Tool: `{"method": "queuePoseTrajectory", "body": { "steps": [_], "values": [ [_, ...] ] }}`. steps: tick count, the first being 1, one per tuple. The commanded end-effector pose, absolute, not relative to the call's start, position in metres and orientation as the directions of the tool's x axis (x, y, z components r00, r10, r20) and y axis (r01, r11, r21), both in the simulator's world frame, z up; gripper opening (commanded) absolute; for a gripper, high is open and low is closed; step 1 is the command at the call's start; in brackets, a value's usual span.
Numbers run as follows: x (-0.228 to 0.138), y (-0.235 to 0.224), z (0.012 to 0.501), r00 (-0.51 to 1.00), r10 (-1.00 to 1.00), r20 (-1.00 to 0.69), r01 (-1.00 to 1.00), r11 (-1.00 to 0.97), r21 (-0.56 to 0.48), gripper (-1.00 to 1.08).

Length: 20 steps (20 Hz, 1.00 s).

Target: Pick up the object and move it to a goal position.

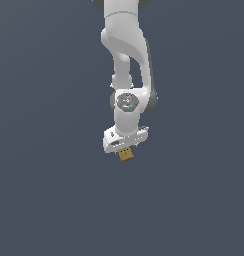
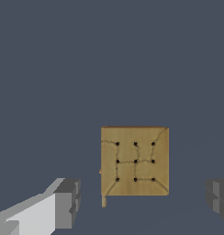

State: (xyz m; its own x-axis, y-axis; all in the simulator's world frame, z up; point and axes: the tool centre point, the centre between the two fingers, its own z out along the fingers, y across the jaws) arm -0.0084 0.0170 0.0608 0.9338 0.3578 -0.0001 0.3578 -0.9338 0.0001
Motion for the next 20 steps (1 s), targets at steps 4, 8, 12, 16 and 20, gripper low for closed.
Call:
{"method": "queuePoseTrajectory", "body": {
  "steps": [4, 8, 12, 16, 20],
  "values": [
    [-0.009, 0.017, 0.046, 0.933, 0.359, 0.0, 0.359, -0.933, 0.0, 1.0],
    [-0.01, 0.017, 0.025, 0.933, 0.361, 0.0, 0.361, -0.933, 0.0, 1.0],
    [-0.01, 0.017, 0.013, 0.932, 0.362, 0.0, 0.362, -0.932, 0.0, 1.0],
    [-0.009, 0.017, 0.011, 0.932, 0.362, 0.0, 0.362, -0.932, 0.0, -1.0],
    [-0.009, 0.017, 0.011, 0.932, 0.362, 0.0, 0.362, -0.932, 0.0, -1.0]
  ]
}}
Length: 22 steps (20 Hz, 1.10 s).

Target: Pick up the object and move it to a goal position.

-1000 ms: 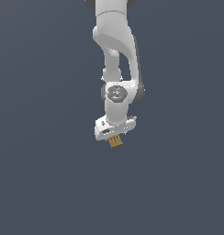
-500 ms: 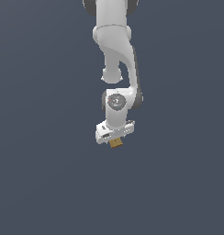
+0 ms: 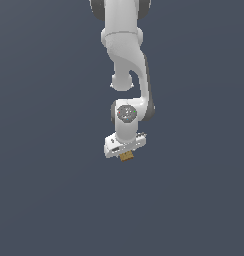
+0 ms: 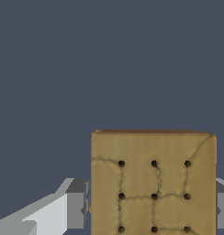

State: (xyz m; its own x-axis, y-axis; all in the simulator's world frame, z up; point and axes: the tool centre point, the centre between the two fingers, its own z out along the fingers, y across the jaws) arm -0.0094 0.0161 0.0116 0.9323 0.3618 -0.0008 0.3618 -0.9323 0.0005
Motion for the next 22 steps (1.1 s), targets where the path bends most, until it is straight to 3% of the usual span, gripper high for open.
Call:
{"method": "queuePoseTrajectory", "body": {
  "steps": [1, 12, 22],
  "values": [
    [-0.009, 0.017, 0.011, 0.932, 0.362, 0.0, 0.362, -0.932, 0.0, -1.0],
    [-0.003, 0.011, 0.013, 0.932, 0.362, 0.0, 0.362, -0.932, 0.0, -1.0],
    [0.032, -0.018, 0.019, 0.932, 0.362, 0.0, 0.362, -0.932, 0.0, -1.0]
  ]
}}
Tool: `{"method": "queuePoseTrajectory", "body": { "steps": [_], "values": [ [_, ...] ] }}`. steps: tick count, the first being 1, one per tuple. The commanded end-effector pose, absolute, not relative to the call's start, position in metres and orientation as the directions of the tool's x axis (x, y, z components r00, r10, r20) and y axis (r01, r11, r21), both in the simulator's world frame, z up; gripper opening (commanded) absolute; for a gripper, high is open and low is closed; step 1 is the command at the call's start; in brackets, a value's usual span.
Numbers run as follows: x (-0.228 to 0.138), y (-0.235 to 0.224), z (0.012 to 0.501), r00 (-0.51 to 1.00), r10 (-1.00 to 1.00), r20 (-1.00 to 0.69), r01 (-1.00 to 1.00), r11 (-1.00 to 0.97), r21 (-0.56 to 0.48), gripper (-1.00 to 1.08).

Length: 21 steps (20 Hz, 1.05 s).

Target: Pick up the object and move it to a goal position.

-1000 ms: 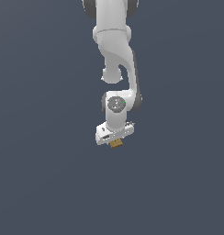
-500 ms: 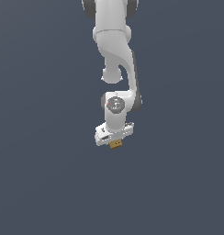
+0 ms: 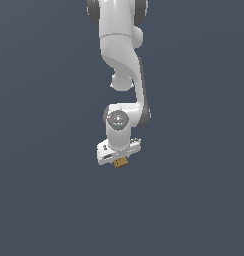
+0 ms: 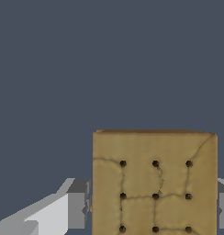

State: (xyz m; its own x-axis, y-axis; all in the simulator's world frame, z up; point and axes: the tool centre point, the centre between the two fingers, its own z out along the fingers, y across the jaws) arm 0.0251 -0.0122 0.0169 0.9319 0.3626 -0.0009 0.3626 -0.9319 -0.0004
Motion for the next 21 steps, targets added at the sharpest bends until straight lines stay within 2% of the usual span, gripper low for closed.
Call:
{"method": "queuePoseTrajectory", "body": {
  "steps": [1, 11, 21],
  "values": [
    [0.037, -0.022, 0.019, 0.932, 0.362, 0.0, 0.362, -0.932, 0.0, -1.0],
    [0.076, -0.053, 0.026, 0.932, 0.362, 0.0, 0.362, -0.932, 0.0, -1.0],
    [0.087, -0.061, 0.027, 0.932, 0.362, 0.0, 0.362, -0.932, 0.0, -1.0]
  ]
}}
